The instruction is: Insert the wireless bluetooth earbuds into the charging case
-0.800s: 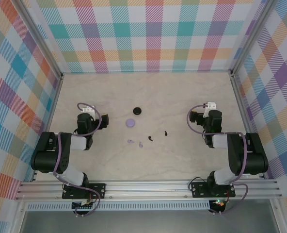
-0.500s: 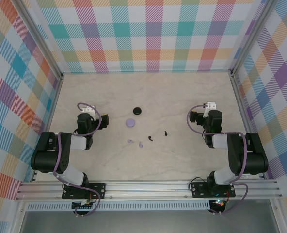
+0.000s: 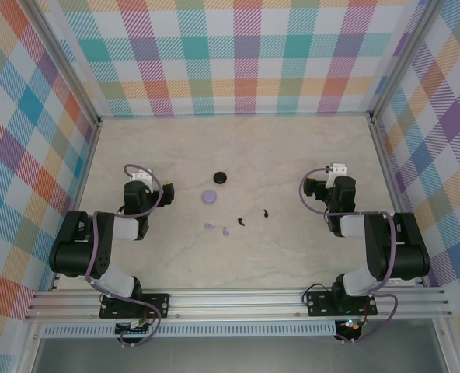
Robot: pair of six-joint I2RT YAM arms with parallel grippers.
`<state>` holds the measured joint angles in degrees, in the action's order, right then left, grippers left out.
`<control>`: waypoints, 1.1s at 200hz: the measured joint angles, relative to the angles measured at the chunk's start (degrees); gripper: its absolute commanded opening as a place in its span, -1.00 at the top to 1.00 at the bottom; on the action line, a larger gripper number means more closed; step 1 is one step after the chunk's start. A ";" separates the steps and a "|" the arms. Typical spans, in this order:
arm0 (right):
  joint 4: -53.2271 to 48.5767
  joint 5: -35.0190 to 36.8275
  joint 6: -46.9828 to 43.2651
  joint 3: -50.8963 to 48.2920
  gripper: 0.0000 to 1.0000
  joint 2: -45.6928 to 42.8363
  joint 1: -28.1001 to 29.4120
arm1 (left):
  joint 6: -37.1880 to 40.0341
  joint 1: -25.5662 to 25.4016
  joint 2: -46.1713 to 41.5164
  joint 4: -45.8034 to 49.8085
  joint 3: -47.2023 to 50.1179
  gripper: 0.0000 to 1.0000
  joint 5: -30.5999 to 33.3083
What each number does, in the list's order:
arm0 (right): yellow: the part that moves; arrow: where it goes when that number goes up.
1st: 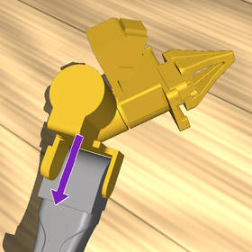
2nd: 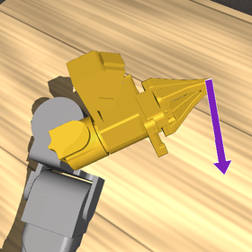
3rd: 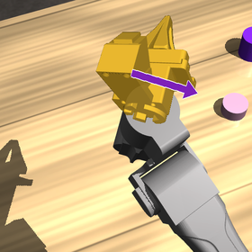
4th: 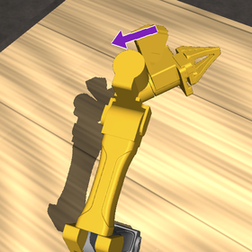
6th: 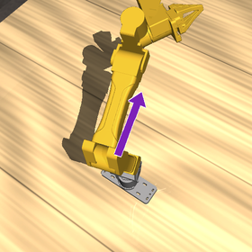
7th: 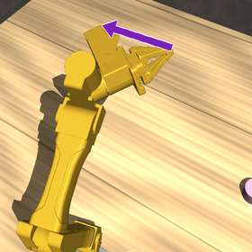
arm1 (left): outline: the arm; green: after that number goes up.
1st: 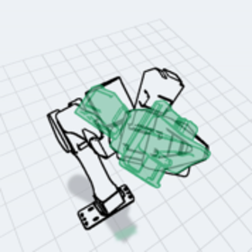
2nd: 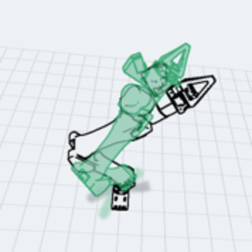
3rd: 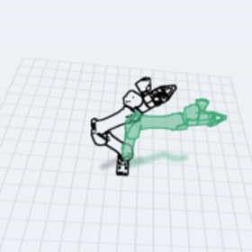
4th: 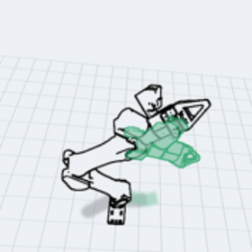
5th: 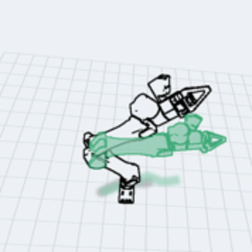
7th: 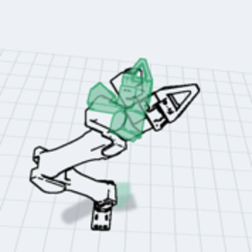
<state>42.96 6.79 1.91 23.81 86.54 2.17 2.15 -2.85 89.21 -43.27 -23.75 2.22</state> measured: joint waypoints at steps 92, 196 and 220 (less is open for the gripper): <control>-40.65 -0.39 7.26 21.97 -0.99 -7.50 0.00 | -9.20 -0.02 -12.26 32.68 -18.01 -1.00 -0.76; -57.88 -22.75 16.00 32.94 -1.00 3.93 8.83 | -12.98 -10.14 15.45 56.70 -48.48 -0.46 -20.90; -58.25 -24.83 17.18 34.93 -0.89 7.21 12.33 | -12.83 -12.48 20.87 59.45 -53.00 -0.43 -22.75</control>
<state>-15.29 -18.04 19.09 58.74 93.76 14.50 -10.68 -15.33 110.08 16.19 -76.75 -20.53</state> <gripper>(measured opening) 0.973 0.723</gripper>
